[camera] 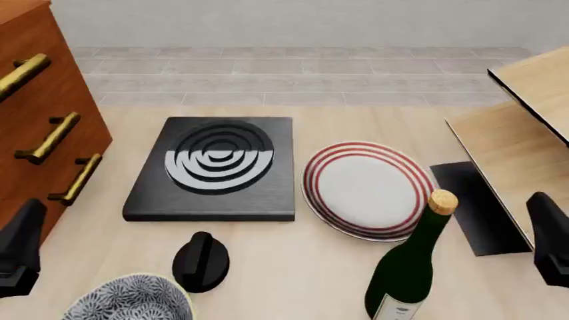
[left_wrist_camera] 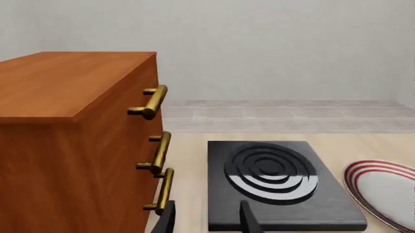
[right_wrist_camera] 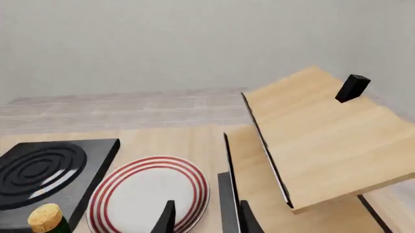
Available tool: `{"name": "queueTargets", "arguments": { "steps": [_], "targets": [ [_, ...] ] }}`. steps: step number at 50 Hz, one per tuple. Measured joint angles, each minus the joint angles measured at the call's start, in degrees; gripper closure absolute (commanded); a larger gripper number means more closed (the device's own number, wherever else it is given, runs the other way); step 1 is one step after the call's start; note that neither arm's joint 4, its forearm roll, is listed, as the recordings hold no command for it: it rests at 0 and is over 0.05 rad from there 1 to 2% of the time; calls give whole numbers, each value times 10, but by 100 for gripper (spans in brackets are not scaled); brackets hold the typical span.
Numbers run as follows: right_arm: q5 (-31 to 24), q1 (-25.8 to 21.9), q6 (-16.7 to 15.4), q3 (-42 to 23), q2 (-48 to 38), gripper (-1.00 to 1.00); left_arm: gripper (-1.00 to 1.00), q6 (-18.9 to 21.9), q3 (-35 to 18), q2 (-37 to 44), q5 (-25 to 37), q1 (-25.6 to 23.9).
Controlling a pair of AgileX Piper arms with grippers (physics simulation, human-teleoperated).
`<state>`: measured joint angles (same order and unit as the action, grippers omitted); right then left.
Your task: Put the bowl on the top of the cabinet.
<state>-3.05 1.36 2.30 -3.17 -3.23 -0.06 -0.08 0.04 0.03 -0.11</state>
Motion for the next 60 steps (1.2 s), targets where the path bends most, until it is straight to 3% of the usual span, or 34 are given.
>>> {"name": "queueTargets", "arguments": {
  "steps": [10, 38, 47, 60],
  "targets": [
    [19, -7, -14, 19, 18, -100, -100, -2, 0, 0, 1, -5],
    [30, -10, -17, 30, 29, -100, -100, 0, -7, 0, 6, -20],
    [31, -10, -17, 31, 29, -100, -100, 8, -60, 3, 43, -34],
    [31, -10, -17, 31, 30, -100, -100, 6, -186, 53, 116, -62]
  ]
}}
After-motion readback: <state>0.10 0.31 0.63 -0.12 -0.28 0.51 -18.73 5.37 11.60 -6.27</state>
